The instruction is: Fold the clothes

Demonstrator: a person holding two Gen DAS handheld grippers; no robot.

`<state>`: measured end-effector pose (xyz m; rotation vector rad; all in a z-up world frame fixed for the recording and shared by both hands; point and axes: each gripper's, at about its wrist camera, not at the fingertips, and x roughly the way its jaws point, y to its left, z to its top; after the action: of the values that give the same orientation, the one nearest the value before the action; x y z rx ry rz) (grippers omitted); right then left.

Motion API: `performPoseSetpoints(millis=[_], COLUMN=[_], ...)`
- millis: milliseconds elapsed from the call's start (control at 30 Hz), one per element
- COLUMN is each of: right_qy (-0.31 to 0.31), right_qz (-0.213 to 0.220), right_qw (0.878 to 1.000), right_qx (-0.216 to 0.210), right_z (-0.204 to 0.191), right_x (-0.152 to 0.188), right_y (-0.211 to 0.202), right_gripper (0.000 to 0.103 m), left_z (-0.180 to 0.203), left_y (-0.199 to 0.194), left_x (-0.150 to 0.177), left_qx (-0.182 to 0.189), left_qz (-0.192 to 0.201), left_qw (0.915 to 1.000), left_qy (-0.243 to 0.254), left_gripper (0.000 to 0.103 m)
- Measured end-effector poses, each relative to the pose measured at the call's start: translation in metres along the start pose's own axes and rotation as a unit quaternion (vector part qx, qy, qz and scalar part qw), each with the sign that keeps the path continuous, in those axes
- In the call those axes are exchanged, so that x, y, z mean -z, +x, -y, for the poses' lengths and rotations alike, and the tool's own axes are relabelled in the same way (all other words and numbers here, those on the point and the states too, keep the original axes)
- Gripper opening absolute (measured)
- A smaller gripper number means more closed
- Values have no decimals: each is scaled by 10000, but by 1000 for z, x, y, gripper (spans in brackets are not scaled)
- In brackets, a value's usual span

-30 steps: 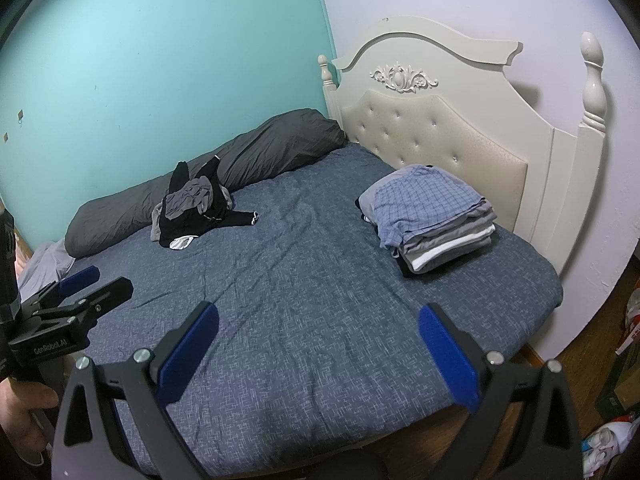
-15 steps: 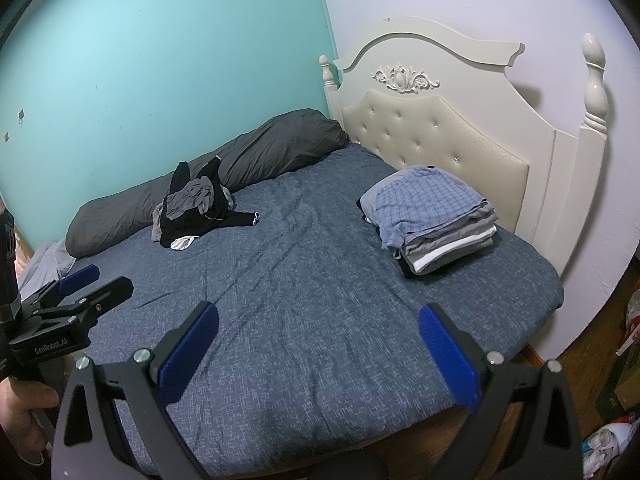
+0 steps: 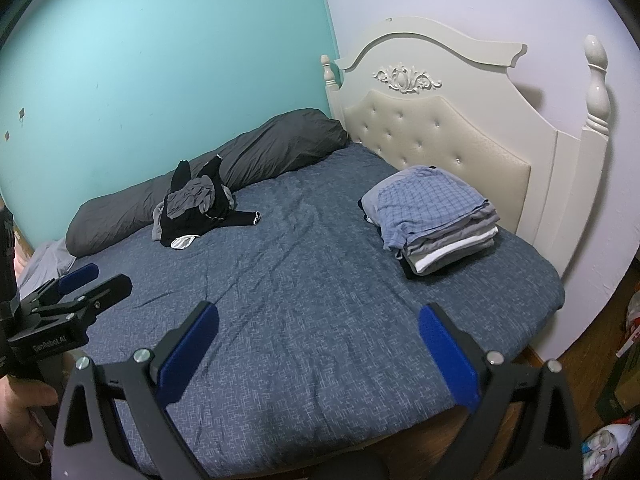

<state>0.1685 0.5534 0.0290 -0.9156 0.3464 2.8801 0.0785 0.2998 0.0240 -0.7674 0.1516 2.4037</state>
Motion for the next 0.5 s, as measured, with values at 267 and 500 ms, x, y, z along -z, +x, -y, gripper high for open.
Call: performPoseSetpoints(millis=[267,500], right_qy=[0,8], right_qz=[-9,-10], right_qw=[10000,10000], right_qx=[0,-2], right_z=[-1,0], right_x=[0,1], right_y=[0,0], right_gripper=[101,101], left_z=[1,1], left_y=[0,0], left_x=[0,1], left_qx=[-8,26], left_qz=[12,9], left_qw=[10000,10000], left_qy=[12,33], left_gripper=[103,103])
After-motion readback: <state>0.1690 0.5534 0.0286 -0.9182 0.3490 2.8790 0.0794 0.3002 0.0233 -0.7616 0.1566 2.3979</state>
